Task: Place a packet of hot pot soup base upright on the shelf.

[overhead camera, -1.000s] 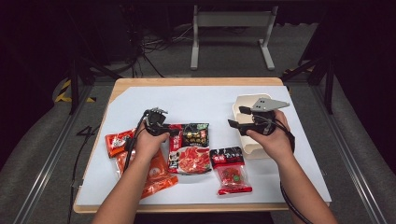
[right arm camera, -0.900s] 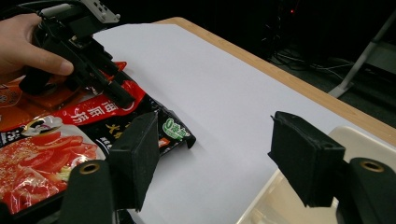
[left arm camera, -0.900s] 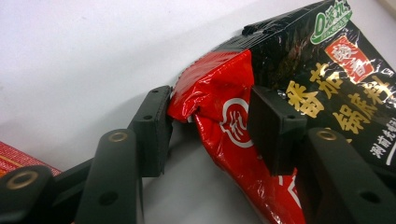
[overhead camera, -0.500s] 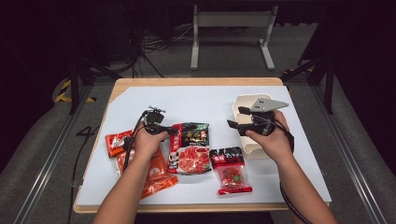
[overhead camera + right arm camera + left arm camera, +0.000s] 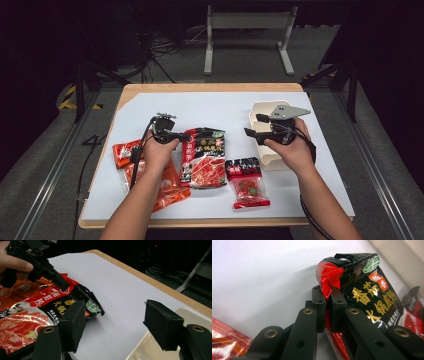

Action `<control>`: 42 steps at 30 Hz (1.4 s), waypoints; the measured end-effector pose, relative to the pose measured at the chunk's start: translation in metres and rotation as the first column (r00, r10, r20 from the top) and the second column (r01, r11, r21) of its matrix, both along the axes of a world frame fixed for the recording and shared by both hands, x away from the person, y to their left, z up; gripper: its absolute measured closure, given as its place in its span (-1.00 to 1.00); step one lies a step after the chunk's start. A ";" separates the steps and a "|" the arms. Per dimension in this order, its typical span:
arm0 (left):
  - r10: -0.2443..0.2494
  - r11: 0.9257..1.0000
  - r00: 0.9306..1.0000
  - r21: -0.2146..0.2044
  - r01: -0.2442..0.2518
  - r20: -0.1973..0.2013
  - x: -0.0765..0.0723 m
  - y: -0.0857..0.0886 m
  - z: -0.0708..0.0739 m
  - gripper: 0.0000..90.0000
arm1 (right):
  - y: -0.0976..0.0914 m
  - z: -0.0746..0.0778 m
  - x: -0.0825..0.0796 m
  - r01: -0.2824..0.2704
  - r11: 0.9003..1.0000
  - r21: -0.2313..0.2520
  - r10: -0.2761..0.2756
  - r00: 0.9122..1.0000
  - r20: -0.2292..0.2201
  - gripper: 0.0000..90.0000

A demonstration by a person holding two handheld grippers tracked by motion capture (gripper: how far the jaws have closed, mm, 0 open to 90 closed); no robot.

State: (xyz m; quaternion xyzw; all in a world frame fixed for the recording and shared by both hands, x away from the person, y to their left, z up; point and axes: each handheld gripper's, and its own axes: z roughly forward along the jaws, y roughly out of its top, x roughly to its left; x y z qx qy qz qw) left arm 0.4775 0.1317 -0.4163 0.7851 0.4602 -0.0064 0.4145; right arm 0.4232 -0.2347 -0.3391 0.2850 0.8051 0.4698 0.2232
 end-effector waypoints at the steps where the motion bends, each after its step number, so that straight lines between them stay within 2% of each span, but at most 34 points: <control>1: -0.001 1.000 1.000 -0.005 0.001 0.008 -0.002 0.000 0.002 0.90 | 0.000 0.000 0.000 0.001 1.000 0.003 -0.001 1.000 0.000 -0.25; 3: 0.008 1.000 1.000 -0.019 -0.007 0.026 -0.005 0.000 0.007 0.90 | -0.001 0.001 0.000 0.001 1.000 0.003 -0.001 1.000 0.002 -0.25; 10: -0.004 0.997 0.997 -0.082 0.010 0.083 -0.017 0.000 0.023 0.92 | -0.002 0.003 -0.001 0.003 1.000 0.009 -0.003 1.000 0.003 -0.22; 15: -0.014 0.995 0.993 -0.101 0.027 0.120 -0.026 -0.002 0.034 0.93 | -0.005 0.008 -0.004 0.009 1.000 0.029 -0.009 1.000 0.001 -0.20; 16: -0.030 0.994 0.987 -0.100 0.046 0.158 -0.030 -0.003 0.039 0.93 | -0.006 0.010 -0.005 0.007 0.999 0.038 -0.007 1.000 -0.001 -0.18; 18: -0.031 0.993 0.986 -0.107 0.049 0.163 -0.032 -0.004 0.040 0.93 | -0.007 0.010 -0.006 0.007 0.999 0.041 -0.007 1.000 -0.001 -0.17; 20: -0.039 0.992 0.981 -0.110 0.061 0.188 -0.037 -0.005 0.045 0.93 | -0.008 0.012 -0.007 0.008 0.999 0.051 -0.008 1.000 -0.007 -0.13; 23: -0.042 0.991 0.978 -0.118 0.067 0.204 -0.041 -0.005 0.049 0.94 | -0.010 0.013 -0.008 0.008 0.998 0.055 -0.008 1.000 -0.011 -0.12; 29: -0.043 0.989 0.965 -0.127 0.078 0.260 -0.051 -0.004 0.062 0.94 | -0.014 0.016 -0.011 0.011 0.998 0.067 -0.010 1.000 -0.016 -0.08; 30: -0.041 0.989 0.964 -0.127 0.076 0.262 -0.053 -0.004 0.064 0.94 | -0.015 0.017 -0.012 0.015 0.997 0.070 -0.014 1.000 -0.017 -0.08; 33: -0.042 0.990 0.955 -0.119 0.080 0.292 -0.056 -0.005 0.070 0.94 | -0.018 0.018 -0.013 0.022 0.997 0.073 -0.020 1.000 -0.016 -0.07; 34: -0.042 0.990 0.955 -0.119 0.080 0.292 -0.056 -0.005 0.070 0.94 | -0.018 0.018 -0.013 0.022 0.997 0.073 -0.020 1.000 -0.016 -0.07; 39: -0.036 0.990 0.942 -0.119 0.079 0.333 -0.061 -0.006 0.078 0.94 | -0.020 0.020 -0.016 0.026 0.997 0.078 -0.024 1.000 -0.018 -0.06; 40: -0.033 0.990 0.937 -0.116 0.077 0.347 -0.062 -0.006 0.079 0.94 | -0.021 0.020 -0.017 0.025 0.997 0.078 -0.023 1.000 -0.017 -0.06; 42: -0.026 0.990 0.931 -0.116 0.073 0.364 -0.063 -0.006 0.081 0.94 | -0.021 0.021 -0.018 0.023 0.997 0.079 -0.021 1.000 -0.019 -0.06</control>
